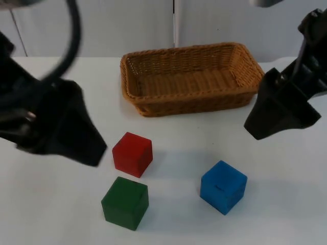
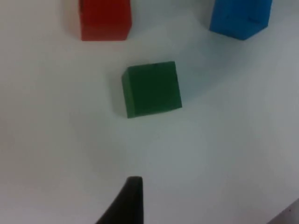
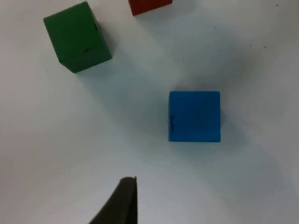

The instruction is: Pick up one cube with each hand and place exactly two cubes into the same basket, leaving the remaining cube outside.

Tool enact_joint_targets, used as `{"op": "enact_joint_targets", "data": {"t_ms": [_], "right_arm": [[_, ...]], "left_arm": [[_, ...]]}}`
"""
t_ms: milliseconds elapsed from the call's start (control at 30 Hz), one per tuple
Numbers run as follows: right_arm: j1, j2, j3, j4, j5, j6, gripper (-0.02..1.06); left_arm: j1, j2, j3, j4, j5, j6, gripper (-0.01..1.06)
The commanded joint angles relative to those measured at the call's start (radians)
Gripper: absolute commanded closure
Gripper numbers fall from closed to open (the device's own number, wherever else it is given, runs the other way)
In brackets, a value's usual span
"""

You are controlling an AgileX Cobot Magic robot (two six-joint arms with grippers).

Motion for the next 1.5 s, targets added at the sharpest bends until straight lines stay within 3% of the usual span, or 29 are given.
{"op": "enact_joint_targets", "data": {"t_ms": [0, 100, 333, 867, 1233, 1467], "right_arm": [[0.003, 0.013, -0.008, -0.005, -0.016, 0.002, -0.01], [0.003, 0.042, -0.008, -0.005, -0.024, 0.002, -0.01], [0.003, 0.097, -0.008, -0.005, -0.058, 0.002, -0.01], [0.003, 0.222, -0.008, -0.001, -0.189, 0.002, -0.01], [0.003, 0.297, -0.008, -0.001, -0.249, 0.002, -0.01], [0.003, 0.334, -0.008, 0.001, -0.288, 0.002, -0.01]], "left_arm": [[-0.056, 0.046, -0.008, 0.041, -0.042, -0.040, 0.00], [-0.129, 0.120, -0.008, 0.100, -0.090, -0.104, 0.00], [-0.208, 0.236, -0.008, 0.128, -0.182, -0.135, 0.00], [-0.211, 0.394, -0.008, 0.130, -0.400, -0.137, 0.00], [-0.211, 0.514, -0.008, 0.302, -0.473, -0.345, 0.00], [-0.181, 0.587, -0.008, 0.335, -0.518, -0.390, 0.00]]}}
